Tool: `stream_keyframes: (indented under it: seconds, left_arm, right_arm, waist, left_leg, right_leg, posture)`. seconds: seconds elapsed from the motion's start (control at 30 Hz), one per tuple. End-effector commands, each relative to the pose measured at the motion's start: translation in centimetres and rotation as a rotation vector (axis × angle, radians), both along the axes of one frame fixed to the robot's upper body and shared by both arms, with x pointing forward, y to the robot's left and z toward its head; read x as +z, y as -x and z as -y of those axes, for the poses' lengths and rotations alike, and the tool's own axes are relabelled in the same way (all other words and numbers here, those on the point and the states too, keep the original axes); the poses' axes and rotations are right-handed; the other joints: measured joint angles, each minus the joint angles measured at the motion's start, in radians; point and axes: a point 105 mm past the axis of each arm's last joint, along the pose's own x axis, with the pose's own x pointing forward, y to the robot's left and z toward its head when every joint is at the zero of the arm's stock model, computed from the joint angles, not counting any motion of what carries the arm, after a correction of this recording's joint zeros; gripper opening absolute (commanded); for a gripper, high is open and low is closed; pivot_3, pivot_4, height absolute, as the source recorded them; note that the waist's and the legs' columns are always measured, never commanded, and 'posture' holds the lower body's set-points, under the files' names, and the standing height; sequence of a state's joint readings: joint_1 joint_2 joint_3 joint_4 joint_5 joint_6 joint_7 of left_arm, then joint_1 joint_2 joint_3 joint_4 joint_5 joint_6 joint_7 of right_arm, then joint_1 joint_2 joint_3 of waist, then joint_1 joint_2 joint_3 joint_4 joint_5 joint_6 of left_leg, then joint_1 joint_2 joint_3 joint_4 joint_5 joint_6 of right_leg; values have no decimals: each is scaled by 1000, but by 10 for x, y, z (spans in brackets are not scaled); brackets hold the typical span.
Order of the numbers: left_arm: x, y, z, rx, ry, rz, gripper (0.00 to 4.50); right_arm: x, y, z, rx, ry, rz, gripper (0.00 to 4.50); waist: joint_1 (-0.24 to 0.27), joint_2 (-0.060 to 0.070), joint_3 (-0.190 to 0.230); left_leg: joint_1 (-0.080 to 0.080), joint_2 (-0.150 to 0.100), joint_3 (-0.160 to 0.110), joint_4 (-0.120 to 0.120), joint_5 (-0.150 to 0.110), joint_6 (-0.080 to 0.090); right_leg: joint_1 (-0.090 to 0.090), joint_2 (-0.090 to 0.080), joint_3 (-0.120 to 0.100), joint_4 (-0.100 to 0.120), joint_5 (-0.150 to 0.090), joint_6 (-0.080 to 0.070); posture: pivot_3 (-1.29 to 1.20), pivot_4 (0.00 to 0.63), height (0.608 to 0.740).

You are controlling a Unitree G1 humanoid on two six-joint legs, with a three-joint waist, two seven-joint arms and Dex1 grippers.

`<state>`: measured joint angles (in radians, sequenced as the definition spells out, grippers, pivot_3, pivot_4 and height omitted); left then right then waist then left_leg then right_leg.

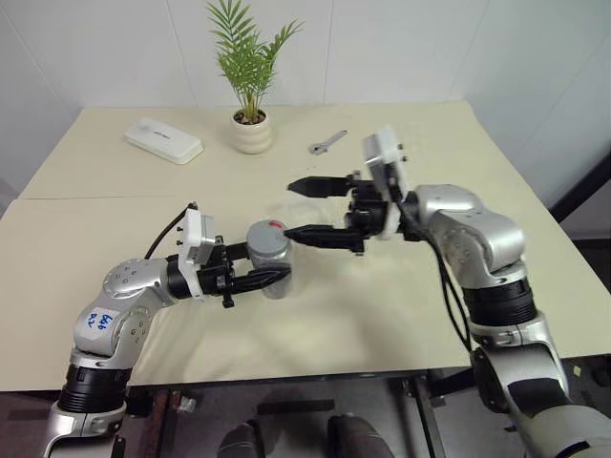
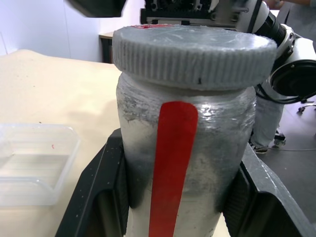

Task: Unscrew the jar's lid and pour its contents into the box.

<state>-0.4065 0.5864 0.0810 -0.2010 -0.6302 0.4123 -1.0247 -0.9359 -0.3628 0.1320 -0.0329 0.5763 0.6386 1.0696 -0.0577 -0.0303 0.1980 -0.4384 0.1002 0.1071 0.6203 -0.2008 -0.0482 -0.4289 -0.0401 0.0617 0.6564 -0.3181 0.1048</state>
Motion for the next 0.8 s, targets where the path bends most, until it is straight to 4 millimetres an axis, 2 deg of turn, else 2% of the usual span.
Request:
stream_keyframes:
  seconds: [0.03,0.2,0.43,0.67,0.8]
  left_arm:
    - [10,4,3,-20,0,49,1920]
    - [10,4,3,-18,-3,48,1920]
    - [9,4,2,-10,-2,48,1920]
    - [9,3,1,-9,-2,49,1920]
    - [8,3,-1,-4,-3,48,1920]
  right_arm:
    - [10,14,-21,41,7,65,4485]
    - [7,20,-35,63,21,68,4485]
    - [-1,20,-41,50,58,88,4485]
    - [0,12,-37,9,57,98,4485]
    - [3,-1,-22,-50,57,101,4485]
  waist:
    - [0,0,0]
    - [1,0,0]
    - [0,0,0]
    - [0,0,0]
    - [0,0,0]
  left_leg:
    - [0,0,0,0,0,0]
    - [0,0,0,0,0,0]
    - [0,0,0,0,0,0]
    - [0,0,0,0,0,0]
    - [0,0,0,0,0,0]
  right_leg:
    - [0,0,0,0,0,0]
    - [0,0,0,0,0,0]
    - [0,0,0,0,0,0]
    - [0,0,0,0,0,0]
    - [0,0,0,0,0,0]
  posture:
    - [0,150,740]
    - [0,150,740]
    - [0,150,740]
    - [0,150,740]
    - [0,150,740]
